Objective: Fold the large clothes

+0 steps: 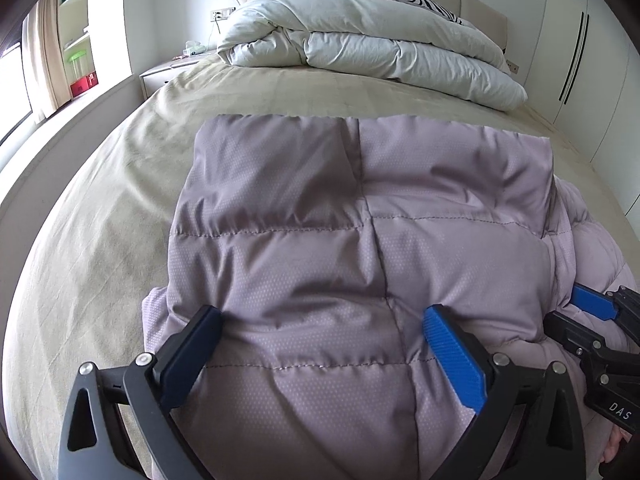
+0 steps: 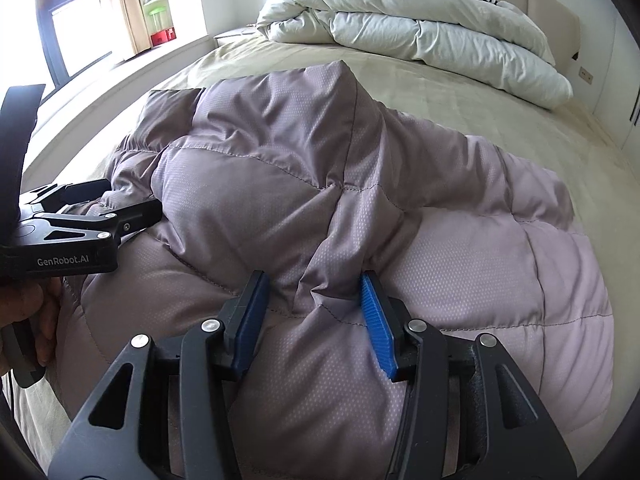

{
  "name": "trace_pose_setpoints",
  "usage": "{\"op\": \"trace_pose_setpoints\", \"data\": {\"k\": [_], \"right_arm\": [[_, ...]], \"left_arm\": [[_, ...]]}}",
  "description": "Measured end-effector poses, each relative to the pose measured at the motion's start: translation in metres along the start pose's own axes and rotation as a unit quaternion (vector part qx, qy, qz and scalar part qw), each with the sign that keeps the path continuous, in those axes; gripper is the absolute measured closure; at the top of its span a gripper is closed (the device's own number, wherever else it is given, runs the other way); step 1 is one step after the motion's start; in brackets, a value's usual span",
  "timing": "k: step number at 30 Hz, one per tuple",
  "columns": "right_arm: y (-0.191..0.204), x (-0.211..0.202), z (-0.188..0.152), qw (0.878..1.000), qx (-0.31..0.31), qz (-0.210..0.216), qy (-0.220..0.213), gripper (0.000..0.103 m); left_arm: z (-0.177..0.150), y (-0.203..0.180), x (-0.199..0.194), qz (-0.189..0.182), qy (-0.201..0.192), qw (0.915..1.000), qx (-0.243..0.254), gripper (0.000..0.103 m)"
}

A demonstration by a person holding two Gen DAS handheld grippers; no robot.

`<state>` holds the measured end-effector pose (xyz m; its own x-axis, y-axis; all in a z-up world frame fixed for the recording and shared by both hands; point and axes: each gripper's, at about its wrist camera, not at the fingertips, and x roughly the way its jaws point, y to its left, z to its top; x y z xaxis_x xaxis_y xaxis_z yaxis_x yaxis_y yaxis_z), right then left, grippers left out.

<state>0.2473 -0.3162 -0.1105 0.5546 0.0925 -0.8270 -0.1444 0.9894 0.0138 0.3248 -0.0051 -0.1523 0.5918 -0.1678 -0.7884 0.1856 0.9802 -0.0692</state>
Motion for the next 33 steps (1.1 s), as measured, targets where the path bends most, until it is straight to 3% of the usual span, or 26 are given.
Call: {"op": "trace_pose_setpoints", "data": {"k": [2, 4, 7, 10, 12, 16, 18, 20, 27, 33], "right_arm": [[0.001, 0.002, 0.001, 1.000, -0.003, -0.003, 0.000, 0.057], [-0.001, -0.004, 0.004, 1.000, 0.003, 0.004, 0.002, 0.057], [-0.008, -0.031, 0.004, 1.000, 0.018, 0.004, -0.019, 0.054], [-0.021, -0.063, -0.008, 0.998, 0.035, -0.006, -0.042, 0.046], [-0.033, -0.080, -0.019, 0.998, 0.049, -0.003, -0.049, 0.029], [-0.063, -0.101, -0.048, 0.996, 0.065, -0.053, -0.041, 0.027], [-0.085, -0.095, -0.064, 0.994, 0.086, -0.069, -0.014, 0.027], [-0.106, -0.083, -0.080, 0.992, 0.114, -0.054, 0.013, 0.026], [-0.111, -0.062, -0.085, 0.992, 0.109, -0.054, 0.016, 0.016], [-0.112, -0.060, -0.088, 0.993, 0.105, -0.048, 0.007, 0.015]], "left_arm": [[0.002, 0.003, -0.007, -0.012, 0.002, 0.9999, -0.008, 0.001], [0.000, 0.003, -0.025, -0.015, -0.004, 0.9997, -0.017, 0.008], [-0.011, -0.007, -0.058, -0.020, -0.017, 0.9996, -0.008, 0.010], [-0.025, -0.023, -0.085, -0.049, -0.025, 0.9985, 0.002, 0.008], [-0.035, -0.034, -0.093, -0.051, -0.027, 0.9982, 0.018, 0.008], [-0.048, -0.039, -0.069, -0.029, 0.002, 0.9989, 0.037, 0.004], [-0.051, -0.040, -0.063, -0.025, 0.001, 0.9987, 0.043, 0.002], [-0.052, -0.045, -0.059, -0.012, 0.005, 0.9981, 0.060, 0.000], [-0.048, -0.042, -0.045, -0.023, 0.014, 0.9976, 0.064, 0.000], [-0.054, -0.040, -0.048, -0.033, -0.008, 0.9976, 0.060, 0.000]]}}
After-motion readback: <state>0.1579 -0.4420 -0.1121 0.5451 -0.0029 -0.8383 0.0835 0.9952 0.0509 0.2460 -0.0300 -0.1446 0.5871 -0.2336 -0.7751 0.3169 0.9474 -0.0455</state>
